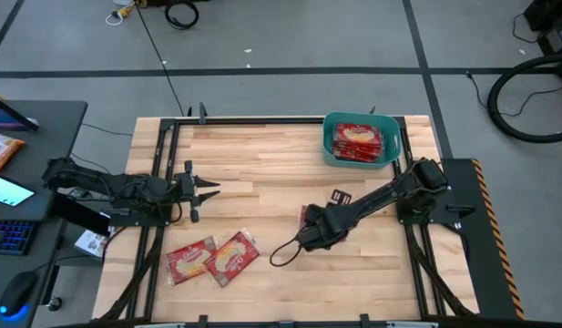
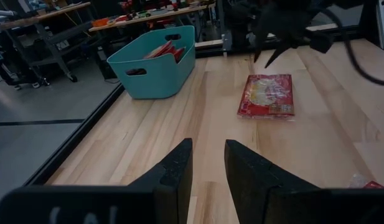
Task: Sort popcorn bags into baskets
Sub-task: Put the red popcorn bag into the blue bin
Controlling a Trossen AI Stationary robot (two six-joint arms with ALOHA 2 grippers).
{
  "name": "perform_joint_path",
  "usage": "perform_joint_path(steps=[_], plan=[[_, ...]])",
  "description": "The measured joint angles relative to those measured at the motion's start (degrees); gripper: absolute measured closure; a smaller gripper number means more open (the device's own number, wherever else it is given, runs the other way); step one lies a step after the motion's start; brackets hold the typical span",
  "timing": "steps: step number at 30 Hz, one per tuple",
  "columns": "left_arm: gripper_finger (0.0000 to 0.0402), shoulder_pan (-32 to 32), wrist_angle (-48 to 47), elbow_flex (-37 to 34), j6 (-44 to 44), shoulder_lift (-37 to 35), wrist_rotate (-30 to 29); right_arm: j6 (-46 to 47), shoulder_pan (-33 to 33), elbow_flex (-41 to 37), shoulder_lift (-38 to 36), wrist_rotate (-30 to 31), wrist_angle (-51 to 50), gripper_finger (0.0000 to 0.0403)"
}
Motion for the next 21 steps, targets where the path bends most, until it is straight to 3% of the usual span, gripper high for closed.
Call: perform_joint_path(steps=[11, 17, 21], plan=[[0.0304, 0.02, 0.05, 0.00, 0.01, -0.02, 0.00, 6.51, 5.19, 4.24, 1.62, 1.00, 2.00, 0.0284], [0.0304, 0.00, 0.13, 0.00, 0.00, 0.00, 0.00, 2.72, 7.38, 7.81, 6.45, 3.35, 3.55, 0.0282], [0.0304, 0.02, 0.13, 0.00, -0.26, -0.01, 0.00, 0.36, 7.86, 7.96, 7.65, 3.20, 6.03, 0.0258]])
